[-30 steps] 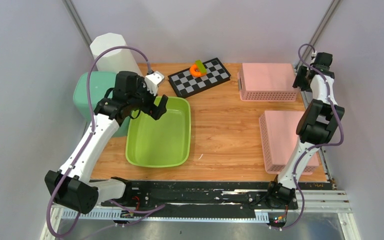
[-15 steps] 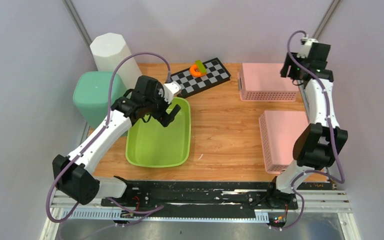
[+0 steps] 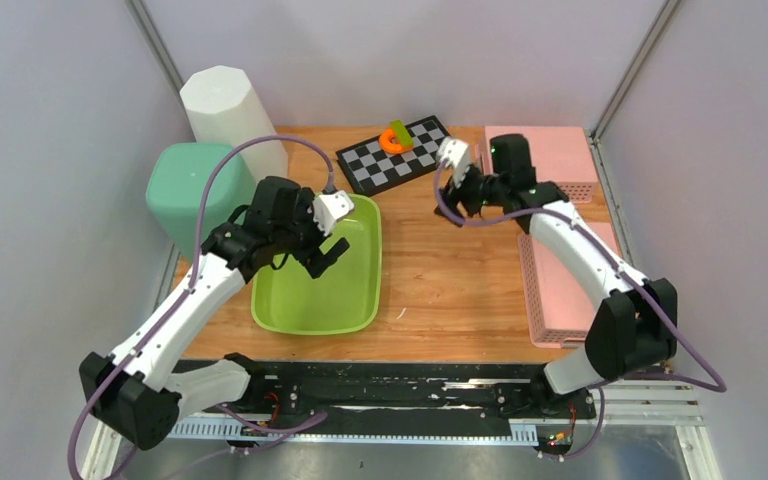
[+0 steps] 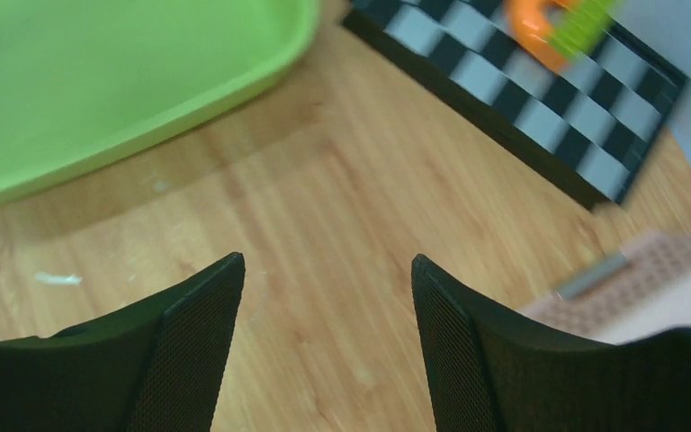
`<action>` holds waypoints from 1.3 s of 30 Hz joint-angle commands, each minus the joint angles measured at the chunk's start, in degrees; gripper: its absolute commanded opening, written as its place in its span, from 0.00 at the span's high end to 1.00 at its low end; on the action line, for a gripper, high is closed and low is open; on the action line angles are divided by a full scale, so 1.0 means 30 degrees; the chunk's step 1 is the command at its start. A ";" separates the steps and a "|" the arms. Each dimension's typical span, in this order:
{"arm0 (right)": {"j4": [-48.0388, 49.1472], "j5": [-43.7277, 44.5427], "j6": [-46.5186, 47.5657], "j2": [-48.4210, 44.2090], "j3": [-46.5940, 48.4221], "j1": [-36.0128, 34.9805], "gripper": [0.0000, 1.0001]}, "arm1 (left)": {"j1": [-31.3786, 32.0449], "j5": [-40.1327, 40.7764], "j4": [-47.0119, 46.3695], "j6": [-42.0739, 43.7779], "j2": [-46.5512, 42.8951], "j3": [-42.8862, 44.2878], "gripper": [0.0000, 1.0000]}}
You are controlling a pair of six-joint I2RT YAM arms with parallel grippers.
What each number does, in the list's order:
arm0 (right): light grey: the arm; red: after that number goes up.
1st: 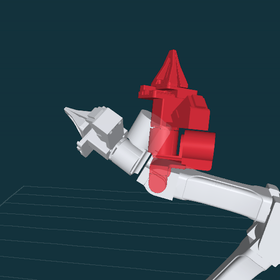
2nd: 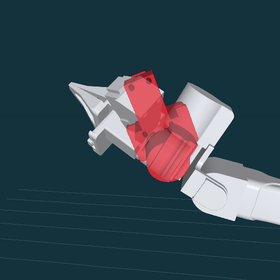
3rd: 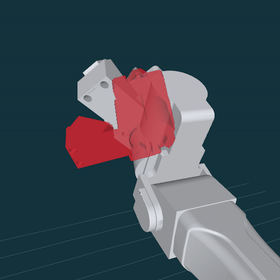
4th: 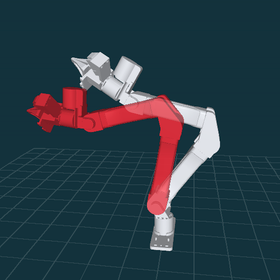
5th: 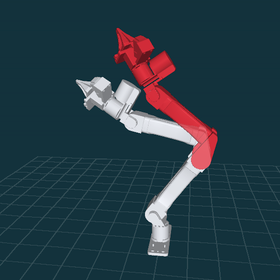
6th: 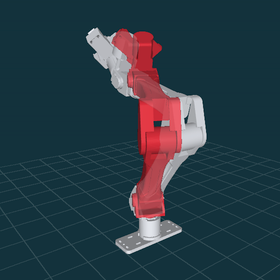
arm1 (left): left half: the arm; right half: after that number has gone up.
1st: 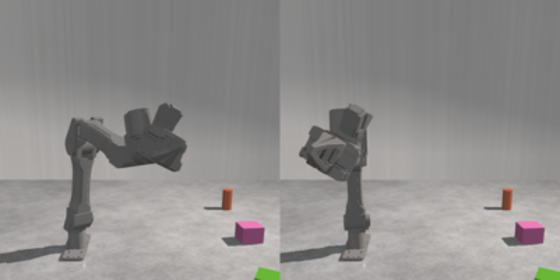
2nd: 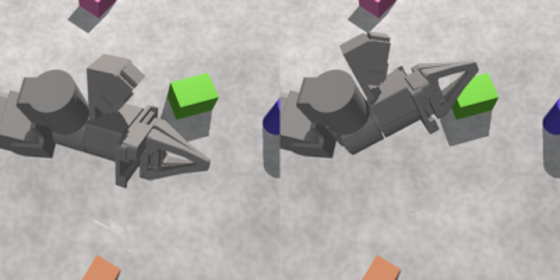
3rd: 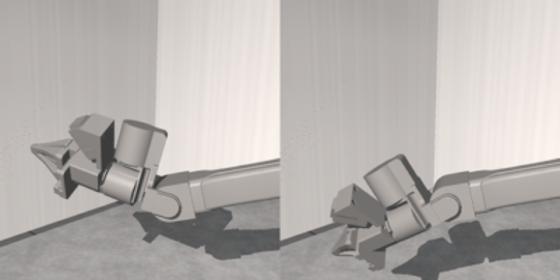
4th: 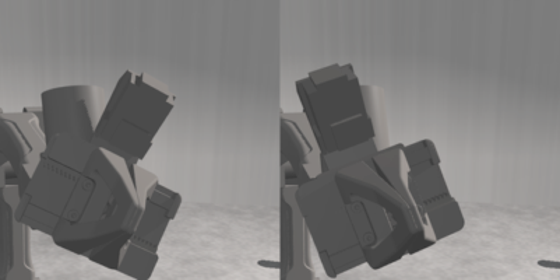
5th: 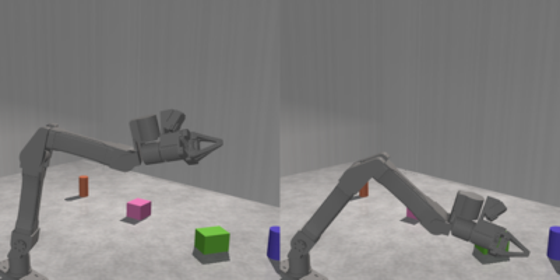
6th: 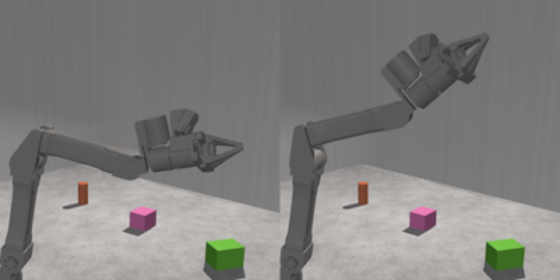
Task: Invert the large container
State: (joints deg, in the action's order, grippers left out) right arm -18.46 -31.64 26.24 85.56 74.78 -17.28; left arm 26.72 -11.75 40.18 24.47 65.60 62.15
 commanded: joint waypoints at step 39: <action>-0.3445 0.0615 1.9935 0.2967 -0.4331 -1.3089 0.47 | -0.1434 -0.0476 -0.2350 0.0542 -0.5041 -0.4523 0.00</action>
State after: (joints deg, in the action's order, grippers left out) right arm -23.99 -30.02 85.62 92.88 60.90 -55.37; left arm 22.90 -11.88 34.20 26.41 51.35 49.08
